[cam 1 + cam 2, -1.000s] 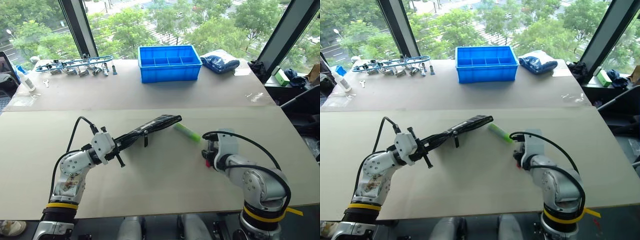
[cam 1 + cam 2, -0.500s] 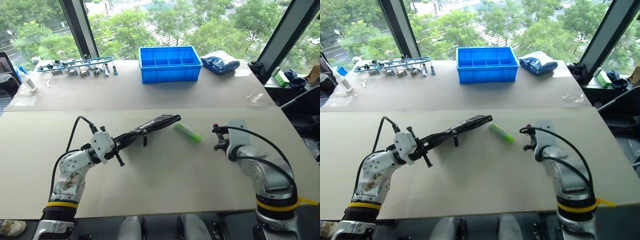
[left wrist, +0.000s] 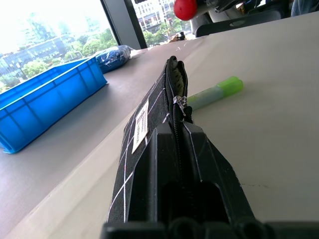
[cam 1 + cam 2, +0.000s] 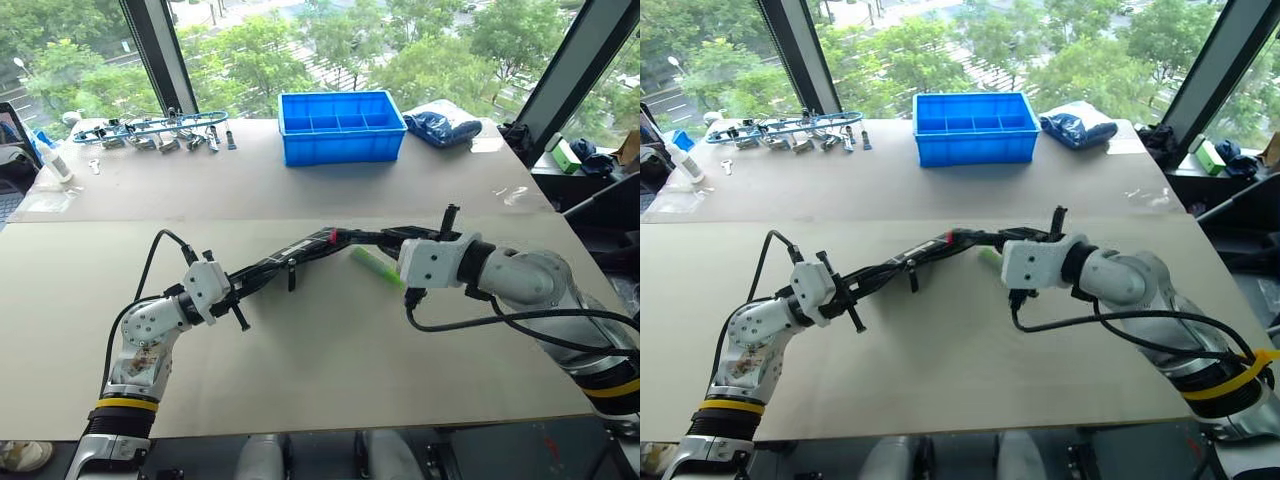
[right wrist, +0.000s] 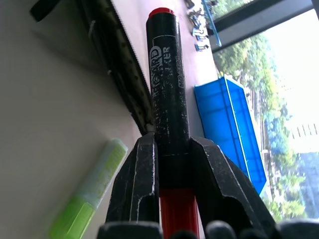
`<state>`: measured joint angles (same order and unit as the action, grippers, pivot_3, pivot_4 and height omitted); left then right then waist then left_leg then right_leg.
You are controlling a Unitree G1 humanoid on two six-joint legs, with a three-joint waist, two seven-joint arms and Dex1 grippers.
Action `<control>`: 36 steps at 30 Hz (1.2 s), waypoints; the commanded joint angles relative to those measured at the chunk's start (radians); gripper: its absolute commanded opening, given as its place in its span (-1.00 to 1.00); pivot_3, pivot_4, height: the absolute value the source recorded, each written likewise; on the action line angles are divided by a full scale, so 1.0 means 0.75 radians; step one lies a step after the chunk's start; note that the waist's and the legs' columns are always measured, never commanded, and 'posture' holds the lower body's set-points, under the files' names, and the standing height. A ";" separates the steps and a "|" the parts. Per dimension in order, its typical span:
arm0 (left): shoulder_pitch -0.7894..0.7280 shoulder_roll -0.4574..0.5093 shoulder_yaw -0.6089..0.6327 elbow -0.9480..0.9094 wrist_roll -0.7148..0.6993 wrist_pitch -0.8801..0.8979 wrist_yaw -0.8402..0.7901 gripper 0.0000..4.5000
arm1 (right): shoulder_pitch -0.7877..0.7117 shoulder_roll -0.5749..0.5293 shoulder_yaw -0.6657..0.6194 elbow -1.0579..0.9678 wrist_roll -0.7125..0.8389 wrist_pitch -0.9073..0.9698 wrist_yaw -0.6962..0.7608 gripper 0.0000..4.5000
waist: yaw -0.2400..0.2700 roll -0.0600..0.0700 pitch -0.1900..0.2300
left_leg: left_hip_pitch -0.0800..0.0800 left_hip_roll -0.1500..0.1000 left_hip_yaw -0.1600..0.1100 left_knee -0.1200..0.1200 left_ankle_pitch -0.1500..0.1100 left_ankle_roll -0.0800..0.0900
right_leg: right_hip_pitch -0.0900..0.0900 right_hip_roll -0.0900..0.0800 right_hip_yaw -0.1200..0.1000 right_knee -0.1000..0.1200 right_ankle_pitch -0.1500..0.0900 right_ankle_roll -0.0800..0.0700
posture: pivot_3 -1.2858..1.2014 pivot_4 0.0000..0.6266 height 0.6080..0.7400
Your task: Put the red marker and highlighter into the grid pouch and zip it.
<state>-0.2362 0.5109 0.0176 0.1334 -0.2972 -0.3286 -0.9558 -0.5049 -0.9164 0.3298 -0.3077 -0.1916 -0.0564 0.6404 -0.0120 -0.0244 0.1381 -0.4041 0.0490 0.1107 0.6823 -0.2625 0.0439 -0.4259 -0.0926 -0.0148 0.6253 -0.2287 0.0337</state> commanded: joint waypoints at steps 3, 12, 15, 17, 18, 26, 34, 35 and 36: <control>-0.013 -0.008 0.002 -0.022 -0.003 -0.035 -0.006 -1.00 | -0.125 0.077 0.011 0.156 -0.196 -0.255 -0.038 -0.75 | -0.002 0.000 0.000 | 0.001 0.001 0.000 0.000 0.000 -0.001 | 0.000 0.001 0.000 0.000 0.000 -0.001 | 0.03 -0.52 1.00; -0.017 -0.016 0.002 -0.021 -0.003 -0.040 -0.008 -1.00 | -0.165 0.162 0.019 0.281 -0.355 -0.380 -0.022 -0.75 | 0.003 0.000 0.000 | 0.000 0.000 0.002 0.000 0.001 -0.003 | 0.000 0.000 0.000 0.001 0.000 -0.001 | 0.03 -0.52 1.00; -0.016 -0.018 0.001 -0.023 -0.004 -0.038 -0.007 -1.00 | -0.158 0.159 0.017 0.311 -0.428 -0.383 -0.035 -0.75 | 0.002 0.000 0.000 | 0.000 0.000 0.002 0.000 0.002 -0.003 | 0.000 0.000 0.000 0.001 0.000 -0.001 | 0.03 -0.52 1.00; -0.017 -0.021 0.000 -0.022 -0.004 -0.037 -0.007 -1.00 | -0.156 0.182 0.020 0.327 -0.487 -0.326 -0.038 -0.75 | 0.001 0.000 0.000 | 0.001 0.000 0.002 0.000 0.002 -0.003 | 0.000 0.000 0.000 0.001 0.000 -0.001 | 0.03 -0.52 1.00; -0.018 -0.021 -0.001 -0.021 -0.003 -0.037 -0.008 -1.00 | -0.157 0.195 0.020 0.330 -0.499 -0.301 -0.031 -0.75 | 0.000 0.000 0.000 | 0.001 0.000 0.002 0.000 0.002 -0.003 | 0.000 0.000 0.000 0.001 0.000 -0.001 | 0.03 -0.52 1.00; -0.031 -0.029 -0.004 -0.006 -0.001 -0.043 -0.011 -1.00 | -0.177 0.253 0.009 0.339 -0.549 -0.219 0.007 -0.75 | 0.000 0.000 0.000 | 0.000 0.000 0.002 0.000 0.002 -0.004 | 0.000 0.001 0.000 0.002 0.000 -0.001 | 0.03 -0.52 1.00; -0.029 -0.036 -0.003 -0.003 0.004 -0.047 -0.015 -1.00 | -0.188 0.268 -0.030 0.331 -0.513 -0.134 0.063 -0.75 | 0.000 0.000 0.000 | 0.000 0.000 0.002 0.000 0.002 -0.004 | 0.000 0.001 0.000 0.002 0.000 -0.001 | 0.03 -0.52 1.00; -0.028 -0.037 -0.002 -0.003 0.004 -0.048 -0.015 -1.00 | -0.195 0.267 -0.034 0.332 -0.517 -0.125 0.063 -0.75 | 0.001 0.000 0.000 | 0.000 0.000 0.002 0.000 0.002 -0.004 | 0.000 0.001 0.000 0.002 0.000 -0.001 | 0.03 -0.52 1.00; -0.028 -0.038 -0.002 -0.003 0.004 -0.048 -0.015 -1.00 | -0.201 0.265 -0.032 0.332 -0.529 -0.118 0.063 -0.75 | 0.001 0.000 0.000 | 0.000 0.000 0.002 0.000 0.002 -0.004 | 0.000 0.001 0.000 0.002 0.000 -0.001 | 0.03 -0.52 1.00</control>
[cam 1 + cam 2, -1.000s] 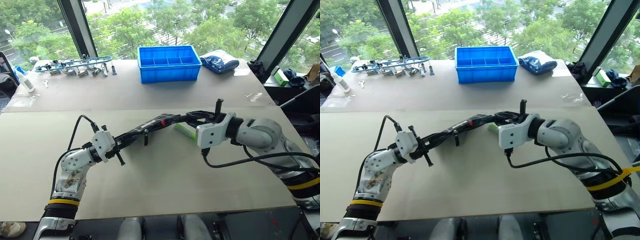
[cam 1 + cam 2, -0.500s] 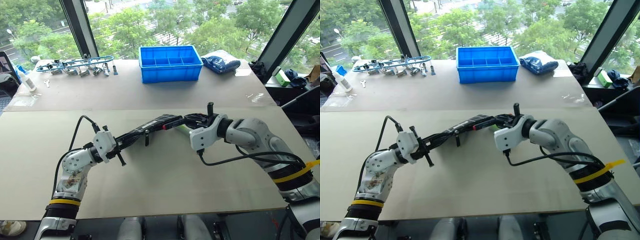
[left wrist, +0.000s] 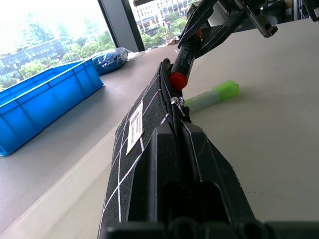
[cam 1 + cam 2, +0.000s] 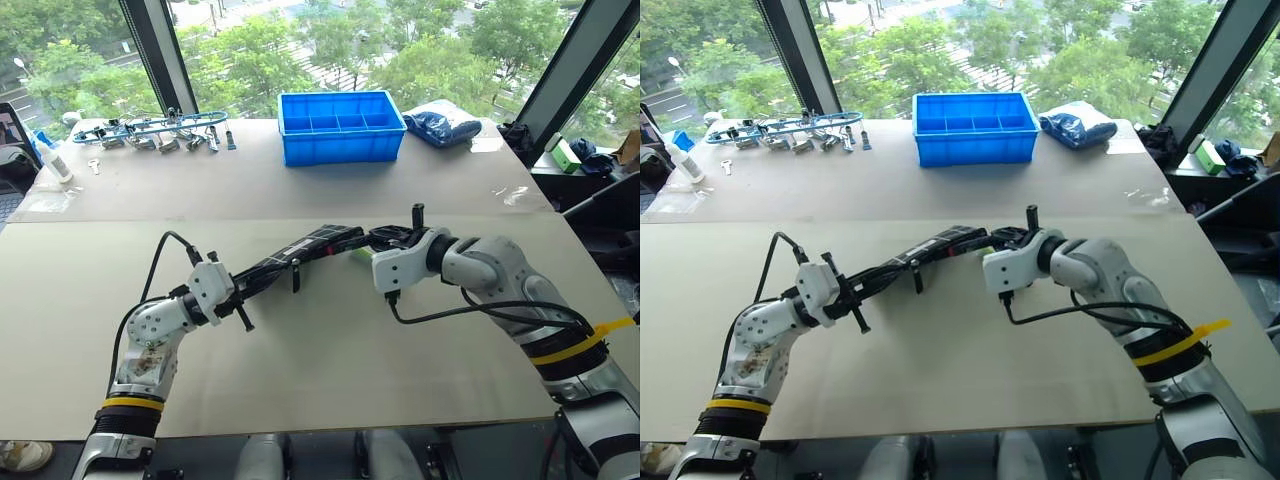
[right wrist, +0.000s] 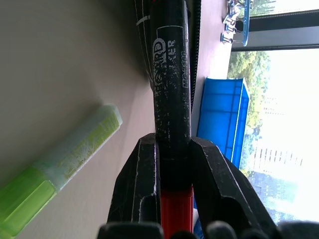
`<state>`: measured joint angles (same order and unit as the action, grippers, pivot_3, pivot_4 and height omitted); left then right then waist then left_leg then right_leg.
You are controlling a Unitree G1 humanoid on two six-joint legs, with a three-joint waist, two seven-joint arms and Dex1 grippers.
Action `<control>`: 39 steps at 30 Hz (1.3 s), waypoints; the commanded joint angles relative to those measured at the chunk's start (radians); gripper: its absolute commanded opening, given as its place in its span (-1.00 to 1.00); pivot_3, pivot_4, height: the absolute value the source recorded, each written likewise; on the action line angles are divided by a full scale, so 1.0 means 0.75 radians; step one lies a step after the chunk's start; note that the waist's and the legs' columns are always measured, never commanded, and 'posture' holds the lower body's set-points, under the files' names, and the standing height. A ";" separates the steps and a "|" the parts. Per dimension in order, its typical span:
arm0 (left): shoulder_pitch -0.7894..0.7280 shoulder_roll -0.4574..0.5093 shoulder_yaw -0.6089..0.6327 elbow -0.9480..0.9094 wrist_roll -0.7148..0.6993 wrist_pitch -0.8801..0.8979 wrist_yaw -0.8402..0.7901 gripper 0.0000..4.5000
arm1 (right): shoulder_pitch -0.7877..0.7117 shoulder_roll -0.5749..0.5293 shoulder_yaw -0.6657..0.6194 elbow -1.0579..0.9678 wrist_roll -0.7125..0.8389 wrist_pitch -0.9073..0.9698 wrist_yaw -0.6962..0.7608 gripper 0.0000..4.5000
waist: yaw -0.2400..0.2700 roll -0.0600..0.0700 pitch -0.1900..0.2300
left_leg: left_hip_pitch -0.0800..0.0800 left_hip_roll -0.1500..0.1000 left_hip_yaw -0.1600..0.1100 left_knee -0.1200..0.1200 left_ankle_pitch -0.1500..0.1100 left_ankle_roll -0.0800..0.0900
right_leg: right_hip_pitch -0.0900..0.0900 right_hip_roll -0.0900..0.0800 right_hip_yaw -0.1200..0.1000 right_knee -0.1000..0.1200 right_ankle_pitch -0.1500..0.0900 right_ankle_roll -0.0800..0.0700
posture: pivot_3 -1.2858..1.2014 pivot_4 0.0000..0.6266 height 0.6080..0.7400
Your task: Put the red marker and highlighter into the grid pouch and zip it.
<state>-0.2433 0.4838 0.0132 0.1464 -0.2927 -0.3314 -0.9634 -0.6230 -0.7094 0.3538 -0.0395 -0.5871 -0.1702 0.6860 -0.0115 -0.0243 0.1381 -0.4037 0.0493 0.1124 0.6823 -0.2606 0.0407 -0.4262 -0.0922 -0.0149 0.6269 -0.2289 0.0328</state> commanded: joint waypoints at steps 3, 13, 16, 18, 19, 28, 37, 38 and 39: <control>-0.017 -0.003 0.004 -0.018 -0.001 -0.047 -0.004 -1.00 | -0.059 0.001 -0.048 -0.033 -0.049 0.067 0.001 -0.75 | -0.001 0.000 0.000 | 0.000 0.000 0.000 0.000 0.000 0.000 | 0.000 0.000 0.000 0.000 0.000 0.000 | 0.03 -0.52 1.00; -0.018 -0.005 0.004 -0.014 0.000 -0.049 0.000 -1.00 | -0.027 0.150 0.062 -0.145 -0.149 0.123 0.041 -0.75 | -0.001 0.000 0.000 | 0.000 0.000 0.000 0.000 0.000 0.000 | 0.000 0.000 0.000 0.001 0.000 0.000 | 0.03 -0.52 1.00; -0.022 -0.007 0.002 -0.014 0.000 -0.047 0.000 -1.00 | -0.039 0.204 0.095 -0.150 -0.161 0.100 0.027 -0.75 | 0.001 0.000 0.000 | 0.000 0.000 0.000 0.000 0.000 -0.001 | 0.000 0.000 0.000 0.001 0.000 0.000 | 0.03 -0.52 1.00; -0.026 -0.007 0.001 -0.012 0.000 -0.046 -0.002 -1.00 | -0.050 0.229 0.110 -0.137 -0.166 0.068 0.007 -0.75 | 0.000 0.000 0.000 | 0.000 0.000 0.000 0.000 0.001 -0.001 | 0.000 0.000 0.000 0.001 0.000 0.000 | 0.03 -0.52 1.00; -0.029 -0.007 0.000 -0.010 0.000 -0.045 -0.003 -1.00 | -0.056 0.238 0.114 -0.121 -0.163 0.046 -0.006 -0.75 | 0.000 0.000 0.000 | 0.000 0.000 0.000 0.000 0.001 -0.001 | 0.000 0.000 0.000 0.001 0.000 0.000 | 0.03 -0.52 1.00; -0.052 -0.012 -0.011 0.003 -0.002 -0.041 -0.012 -1.00 | -0.124 0.240 0.175 0.124 -0.184 -0.204 -0.140 -0.75 | -0.002 0.000 0.000 | 0.000 0.000 0.000 0.000 0.002 -0.003 | 0.000 0.000 0.000 0.001 0.000 0.000 | 0.03 -0.52 1.00; -0.049 -0.019 -0.018 -0.016 -0.001 -0.032 -0.003 -1.00 | -0.123 0.329 0.146 0.253 -0.002 -0.250 -0.106 -0.75 | -0.002 0.000 0.000 | 0.000 0.000 0.000 0.000 0.002 -0.004 | 0.000 0.000 0.000 0.001 0.000 0.000 | 0.03 -0.52 1.00; -0.047 -0.019 -0.017 -0.018 0.000 -0.032 -0.002 -1.00 | -0.125 0.329 0.143 0.257 0.002 -0.253 -0.104 -0.75 | -0.002 0.000 0.000 | 0.000 0.000 0.000 0.000 0.002 -0.003 | 0.000 0.000 0.000 0.001 0.000 0.000 | 0.03 -0.52 1.00; -0.044 -0.018 -0.015 -0.021 0.000 -0.030 -0.001 -1.00 | -0.124 0.329 0.119 0.257 0.043 -0.230 -0.085 -0.54 | -0.001 0.000 0.000 | 0.000 0.000 0.000 0.000 0.002 -0.003 | 0.000 0.000 0.000 0.001 0.000 0.000 | 0.03 -0.52 1.00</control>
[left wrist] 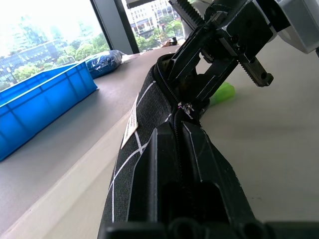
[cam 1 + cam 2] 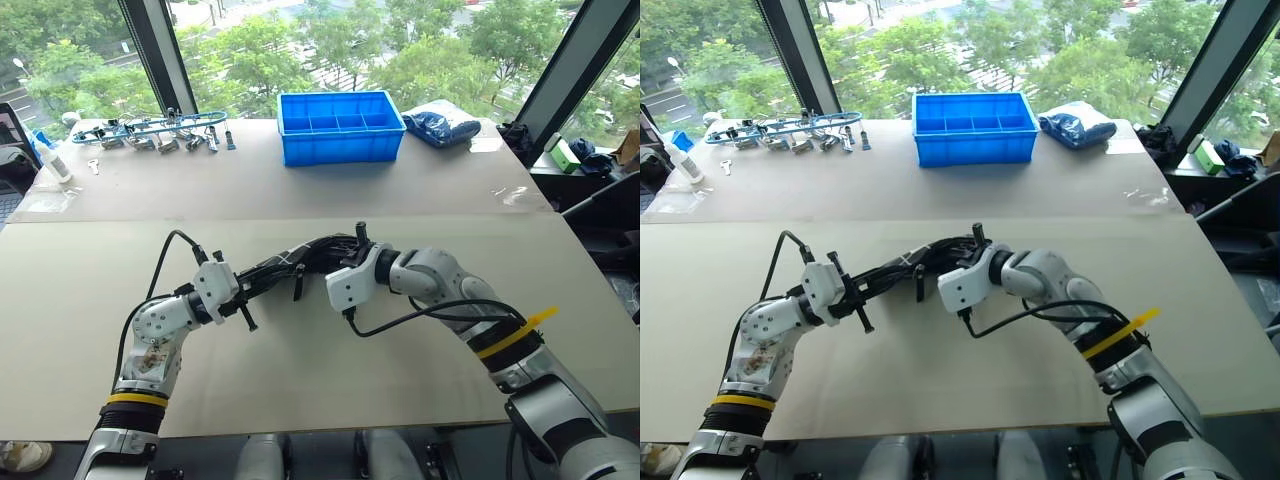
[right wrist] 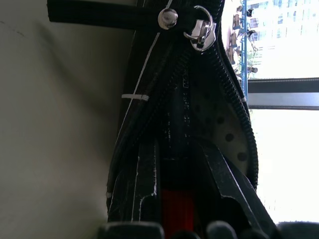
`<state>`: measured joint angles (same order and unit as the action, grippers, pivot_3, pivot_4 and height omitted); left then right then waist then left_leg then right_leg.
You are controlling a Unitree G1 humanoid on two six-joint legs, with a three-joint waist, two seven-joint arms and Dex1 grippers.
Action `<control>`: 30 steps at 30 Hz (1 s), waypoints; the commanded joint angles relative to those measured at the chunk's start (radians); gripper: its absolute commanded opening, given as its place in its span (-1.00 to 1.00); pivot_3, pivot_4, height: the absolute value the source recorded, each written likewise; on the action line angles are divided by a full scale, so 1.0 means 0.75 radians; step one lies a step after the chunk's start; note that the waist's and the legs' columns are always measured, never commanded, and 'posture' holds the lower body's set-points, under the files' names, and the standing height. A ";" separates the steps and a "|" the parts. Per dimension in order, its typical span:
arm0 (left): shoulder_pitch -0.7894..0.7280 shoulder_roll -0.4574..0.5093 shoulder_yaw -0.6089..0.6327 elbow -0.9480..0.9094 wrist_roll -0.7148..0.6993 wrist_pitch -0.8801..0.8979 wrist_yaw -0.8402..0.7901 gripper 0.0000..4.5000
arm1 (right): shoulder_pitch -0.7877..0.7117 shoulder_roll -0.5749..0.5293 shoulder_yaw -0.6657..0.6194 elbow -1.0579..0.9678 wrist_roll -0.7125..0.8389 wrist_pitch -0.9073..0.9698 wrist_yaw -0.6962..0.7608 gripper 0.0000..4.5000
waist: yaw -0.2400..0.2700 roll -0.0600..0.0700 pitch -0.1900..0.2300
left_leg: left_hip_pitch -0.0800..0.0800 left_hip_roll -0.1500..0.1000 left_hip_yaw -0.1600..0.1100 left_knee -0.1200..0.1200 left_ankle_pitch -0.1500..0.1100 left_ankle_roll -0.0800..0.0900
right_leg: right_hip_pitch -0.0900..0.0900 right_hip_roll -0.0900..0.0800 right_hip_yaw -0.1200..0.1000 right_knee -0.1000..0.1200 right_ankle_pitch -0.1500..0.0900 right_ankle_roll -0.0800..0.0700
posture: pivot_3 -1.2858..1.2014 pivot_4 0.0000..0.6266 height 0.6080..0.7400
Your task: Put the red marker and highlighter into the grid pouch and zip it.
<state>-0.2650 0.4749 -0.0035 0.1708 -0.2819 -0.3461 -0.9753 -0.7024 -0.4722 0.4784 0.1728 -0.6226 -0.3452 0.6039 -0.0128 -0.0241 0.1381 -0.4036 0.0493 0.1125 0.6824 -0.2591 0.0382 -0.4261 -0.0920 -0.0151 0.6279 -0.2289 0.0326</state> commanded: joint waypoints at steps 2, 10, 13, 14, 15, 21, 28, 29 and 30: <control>-0.013 -0.006 0.009 -0.057 -0.013 -0.009 0.017 -1.00 | -0.019 0.006 -0.088 -0.034 0.151 0.057 0.070 -0.20 | 0.000 0.000 0.000 | 0.000 0.000 0.000 0.000 0.000 0.000 | 0.000 0.000 0.000 0.000 0.000 0.000 | 0.03 -0.52 1.00; -0.009 -0.005 0.008 -0.067 -0.010 -0.002 0.022 -1.00 | -0.067 -0.067 -0.264 -0.088 0.483 0.082 0.225 0.26 | 0.001 0.000 0.000 | 0.000 0.000 0.000 0.000 -0.001 0.001 | 0.000 0.000 0.000 0.000 0.000 0.000 | 0.03 -0.52 1.00; -0.009 0.000 0.009 -0.071 -0.011 -0.001 0.021 -1.00 | -0.015 -0.099 -0.368 -0.218 0.759 0.284 0.387 0.26 | 0.001 0.000 0.000 | 0.000 0.000 -0.001 0.000 -0.001 0.002 | 0.001 0.000 0.000 0.000 0.000 0.000 | 0.03 -0.52 1.00; -0.010 0.001 0.010 -0.072 -0.012 0.001 0.020 -1.00 | -0.003 -0.109 -0.415 -0.269 0.875 0.453 0.434 0.26 | 0.001 0.000 0.000 | 0.000 0.001 -0.001 0.000 -0.001 0.002 | 0.001 0.000 0.000 0.000 0.000 0.000 | 0.03 -0.52 1.00; -0.013 0.001 0.010 -0.069 -0.011 0.001 0.020 -1.00 | 0.011 -0.126 -0.455 -0.313 0.989 0.598 0.486 0.26 | 0.002 0.000 0.000 | 0.000 0.000 -0.001 0.000 -0.002 0.003 | 0.001 0.000 0.000 0.000 0.000 0.000 | 0.03 -0.52 1.00; -0.022 0.000 0.008 -0.064 -0.010 0.001 0.018 -1.00 | 0.103 -0.219 -0.568 -0.293 1.171 0.992 0.506 0.26 | 0.009 0.000 0.000 | 0.002 0.001 -0.003 0.001 -0.004 0.006 | 0.002 -0.001 -0.001 0.000 0.000 -0.001 | 0.03 -0.52 1.00; -0.025 0.002 0.011 -0.064 -0.008 0.001 0.021 -1.00 | 0.189 -0.195 -0.519 -0.166 1.103 1.121 0.382 0.26 | 0.007 0.000 0.000 | 0.001 0.000 -0.001 0.000 -0.004 0.006 | 0.001 -0.001 0.001 0.000 0.000 -0.001 | 0.03 -0.52 1.00; -0.022 0.003 0.012 -0.067 -0.008 0.001 0.022 -1.00 | 0.201 -0.191 -0.502 -0.178 1.094 1.127 0.379 0.26 | 0.005 0.000 0.000 | 0.001 0.000 -0.001 0.000 -0.004 0.006 | 0.001 0.000 0.001 0.000 0.000 -0.001 | 0.03 -0.52 1.00; -0.020 0.004 0.013 -0.069 -0.009 0.001 0.023 -1.00 | 0.209 -0.180 -0.483 -0.189 1.086 1.140 0.372 0.26 | 0.004 0.000 0.000 | 0.001 0.000 -0.001 0.000 -0.004 0.006 | 0.001 0.000 0.001 0.000 0.000 -0.001 | 0.03 -0.52 1.00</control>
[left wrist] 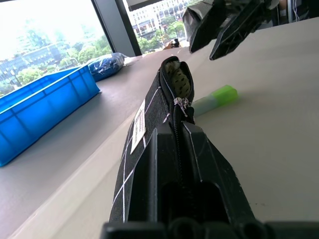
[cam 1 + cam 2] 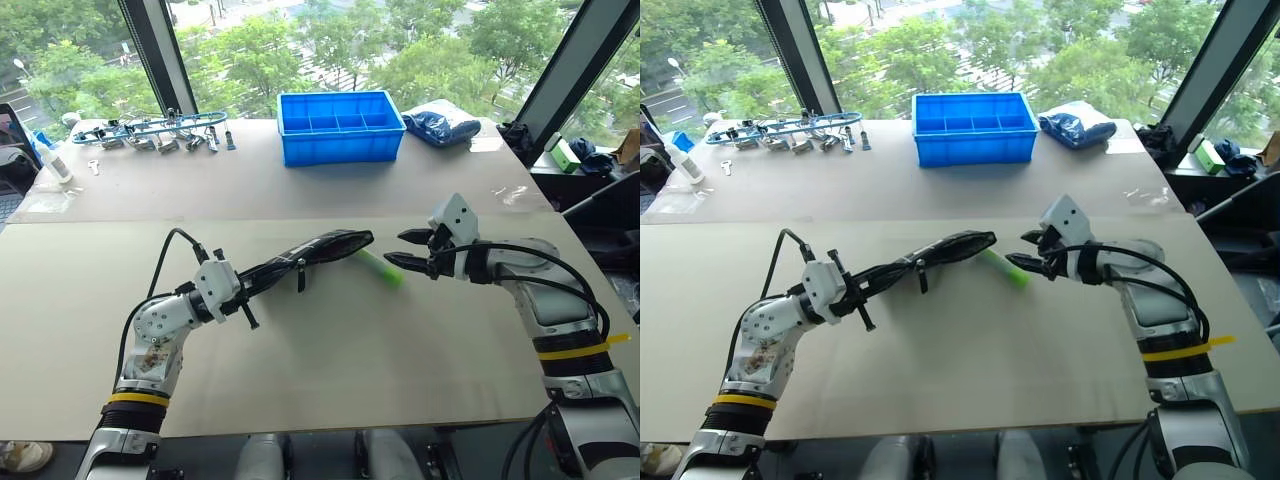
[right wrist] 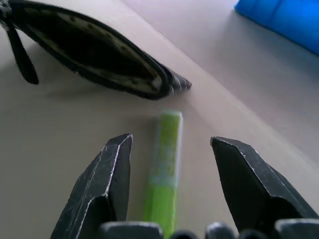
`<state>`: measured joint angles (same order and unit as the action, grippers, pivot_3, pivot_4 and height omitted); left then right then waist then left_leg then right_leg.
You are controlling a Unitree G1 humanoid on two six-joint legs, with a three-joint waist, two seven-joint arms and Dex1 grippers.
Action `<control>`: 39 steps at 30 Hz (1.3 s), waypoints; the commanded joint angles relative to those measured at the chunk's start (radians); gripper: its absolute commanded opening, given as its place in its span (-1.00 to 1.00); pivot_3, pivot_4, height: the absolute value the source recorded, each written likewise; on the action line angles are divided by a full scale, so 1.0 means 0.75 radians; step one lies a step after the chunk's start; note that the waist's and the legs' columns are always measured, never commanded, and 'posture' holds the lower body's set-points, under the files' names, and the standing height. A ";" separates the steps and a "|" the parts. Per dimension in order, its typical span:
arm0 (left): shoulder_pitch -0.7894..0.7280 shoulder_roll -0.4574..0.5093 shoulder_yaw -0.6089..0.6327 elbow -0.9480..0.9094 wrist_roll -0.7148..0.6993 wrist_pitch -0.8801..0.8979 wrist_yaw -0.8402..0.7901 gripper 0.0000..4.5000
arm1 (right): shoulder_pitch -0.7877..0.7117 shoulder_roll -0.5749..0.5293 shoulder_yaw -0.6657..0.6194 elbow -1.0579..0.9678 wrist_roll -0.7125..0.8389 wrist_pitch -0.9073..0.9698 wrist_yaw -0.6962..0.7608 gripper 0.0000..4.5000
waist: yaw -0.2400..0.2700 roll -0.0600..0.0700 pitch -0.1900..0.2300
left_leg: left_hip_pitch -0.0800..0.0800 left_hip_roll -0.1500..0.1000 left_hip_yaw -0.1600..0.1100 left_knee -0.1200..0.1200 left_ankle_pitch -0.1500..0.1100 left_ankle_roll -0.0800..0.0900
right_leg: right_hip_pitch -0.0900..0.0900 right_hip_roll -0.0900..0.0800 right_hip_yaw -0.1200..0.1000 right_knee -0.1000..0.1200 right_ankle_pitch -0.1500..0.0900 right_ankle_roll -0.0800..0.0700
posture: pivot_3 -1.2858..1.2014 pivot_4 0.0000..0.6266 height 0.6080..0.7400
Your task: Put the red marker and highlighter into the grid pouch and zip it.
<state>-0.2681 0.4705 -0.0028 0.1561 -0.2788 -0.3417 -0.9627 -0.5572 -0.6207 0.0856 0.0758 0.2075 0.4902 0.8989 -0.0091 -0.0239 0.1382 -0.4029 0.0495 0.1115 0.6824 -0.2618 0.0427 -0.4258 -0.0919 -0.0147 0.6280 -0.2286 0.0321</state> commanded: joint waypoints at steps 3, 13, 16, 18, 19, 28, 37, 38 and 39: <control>-0.009 0.010 0.013 -0.056 -0.012 -0.004 0.008 -1.00 | 0.014 0.057 0.074 -0.045 -0.032 0.067 -0.054 0.26 | -0.003 0.000 0.000 | 0.000 0.000 0.000 0.000 0.000 0.000 | 0.000 0.000 0.000 0.000 0.000 0.000 | 0.03 -0.52 1.00; 0.008 0.019 0.017 -0.075 -0.012 -0.002 0.013 -1.00 | 0.008 0.098 0.141 0.059 -0.120 0.015 -0.105 0.26 | 0.001 0.000 0.000 | 0.000 -0.001 0.000 0.000 0.000 0.000 | 0.001 -0.001 0.000 0.000 0.000 0.000 | 0.03 -0.52 1.00; 0.014 0.021 0.017 -0.082 -0.013 -0.001 0.014 -1.00 | -0.008 0.115 0.120 0.075 -0.113 0.009 -0.114 0.26 | 0.000 0.000 0.000 | 0.000 0.000 0.000 0.000 0.000 0.000 | 0.001 0.000 0.000 0.000 0.000 0.000 | 0.03 -0.52 1.00; 0.013 0.022 0.017 -0.083 -0.014 0.000 0.014 -1.00 | -0.018 0.126 0.098 0.070 -0.092 0.017 -0.110 0.26 | 0.000 0.000 0.000 | 0.000 0.000 0.000 0.000 0.000 0.000 | 0.001 0.000 0.000 0.000 0.000 0.000 | 0.03 -0.52 1.00; 0.014 0.023 0.017 -0.084 -0.015 0.001 0.015 -1.00 | -0.021 0.130 0.089 0.063 -0.083 0.025 -0.108 0.26 | 0.000 0.000 0.000 | 0.000 0.000 0.000 0.000 0.000 0.000 | 0.001 0.000 0.000 0.000 0.000 0.000 | 0.03 -0.52 1.00; 0.014 0.014 0.011 -0.076 -0.013 0.000 0.020 -1.00 | -0.029 0.138 0.144 0.235 -0.204 -0.018 -0.198 0.26 | 0.001 0.000 0.000 | 0.001 0.000 0.000 0.000 0.000 0.000 | 0.001 0.000 -0.001 0.000 0.000 0.000 | 0.03 -0.52 1.00; 0.011 0.006 0.008 -0.073 -0.011 -0.001 0.024 -1.00 | -0.093 0.155 0.183 0.392 -0.261 -0.064 -0.173 0.26 | -0.004 0.000 0.000 | 0.004 0.000 0.000 0.000 0.000 0.000 | 0.003 0.000 0.000 0.002 0.000 0.000 | 0.03 -0.52 1.00; 0.013 0.005 0.008 -0.074 -0.010 -0.002 0.026 -1.00 | -0.089 0.155 0.190 0.396 -0.268 -0.068 -0.171 0.16 | -0.004 0.000 0.000 | 0.005 0.000 0.000 0.000 0.000 0.000 | 0.004 0.000 0.001 0.002 0.000 0.000 | 0.03 -0.52 1.00; 0.016 0.004 0.009 -0.075 -0.010 -0.003 0.028 -1.00 | -0.085 0.154 0.196 0.399 -0.270 -0.069 -0.164 0.03 | -0.005 0.000 -0.001 | 0.005 0.000 0.000 0.000 0.000 0.000 | 0.004 0.000 0.001 0.002 0.000 0.000 | 0.03 -0.52 1.00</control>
<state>-0.2559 0.4757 -0.0023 0.1319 -0.2785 -0.3387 -0.9515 -0.6423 -0.4971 0.2048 0.3423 0.0442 0.4345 0.7756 -0.0125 -0.0240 0.1379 -0.3991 0.0494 0.1117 0.6826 -0.2617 0.0425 -0.4225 -0.0923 -0.0142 0.6295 -0.2285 0.0322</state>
